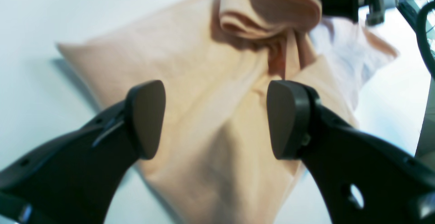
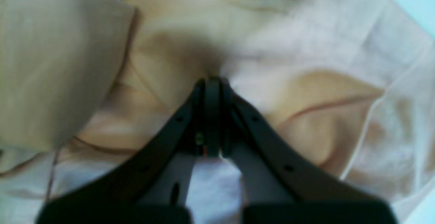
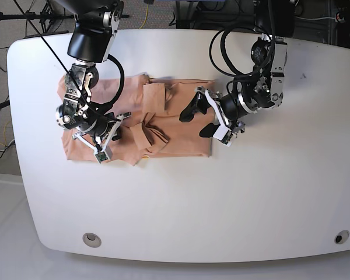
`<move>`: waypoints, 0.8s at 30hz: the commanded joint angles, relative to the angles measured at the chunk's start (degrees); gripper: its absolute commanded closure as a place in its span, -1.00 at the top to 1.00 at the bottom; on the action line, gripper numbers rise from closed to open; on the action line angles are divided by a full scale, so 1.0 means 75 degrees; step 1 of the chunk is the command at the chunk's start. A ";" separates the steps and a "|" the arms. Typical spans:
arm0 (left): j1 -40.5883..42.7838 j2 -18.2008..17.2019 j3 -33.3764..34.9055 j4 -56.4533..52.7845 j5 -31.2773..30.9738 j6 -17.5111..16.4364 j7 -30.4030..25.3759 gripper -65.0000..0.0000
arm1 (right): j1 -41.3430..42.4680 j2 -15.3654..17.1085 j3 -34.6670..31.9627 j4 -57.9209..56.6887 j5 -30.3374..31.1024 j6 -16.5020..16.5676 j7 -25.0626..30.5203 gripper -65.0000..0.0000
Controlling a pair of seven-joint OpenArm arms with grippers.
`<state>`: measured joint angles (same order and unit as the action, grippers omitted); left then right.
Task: Fold the T-shirt properly
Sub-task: 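Open the left gripper and release the folded hem end, then drag the collar end with the right gripper across the folded shirt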
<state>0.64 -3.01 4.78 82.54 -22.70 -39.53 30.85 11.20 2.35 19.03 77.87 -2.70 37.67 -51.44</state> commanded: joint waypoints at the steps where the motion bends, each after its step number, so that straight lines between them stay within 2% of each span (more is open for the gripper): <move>1: -0.0092 0.0020 0.0002 0.0147 -0.0133 -0.0063 -0.0099 0.30 | 0.0013 0.0044 0.0013 0.0337 -0.0326 -0.0047 -0.0497 -0.83; 9: -0.0033 0.0020 0.0002 0.0124 -0.0121 -0.0063 -0.0099 0.30 | 0.0013 0.0021 0.0013 0.1193 -0.0314 -0.0047 -0.0930 -0.41; 15: -0.0022 0.0020 0.0002 0.0054 -0.0121 -0.0063 -0.0099 0.30 | 0.0013 0.0021 0.0013 0.1779 -0.0302 -0.0035 -0.0965 -0.40; 20: -0.0057 0.0020 0.0002 -0.0298 -0.0121 -0.0063 -0.0111 0.30 | 0.0024 -0.0003 0.0013 0.2166 -0.0291 -0.0035 -0.1305 -0.39; 24: -0.0068 0.0020 0.0002 -0.0521 -0.0133 -0.0063 -0.0111 0.29 | 0.0036 -0.0108 0.0013 0.2670 0.0143 -0.0035 -0.1727 -0.39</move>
<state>1.10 -3.05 4.80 78.28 -22.44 -39.51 31.48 10.22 1.50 19.16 94.67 -3.84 37.47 -64.55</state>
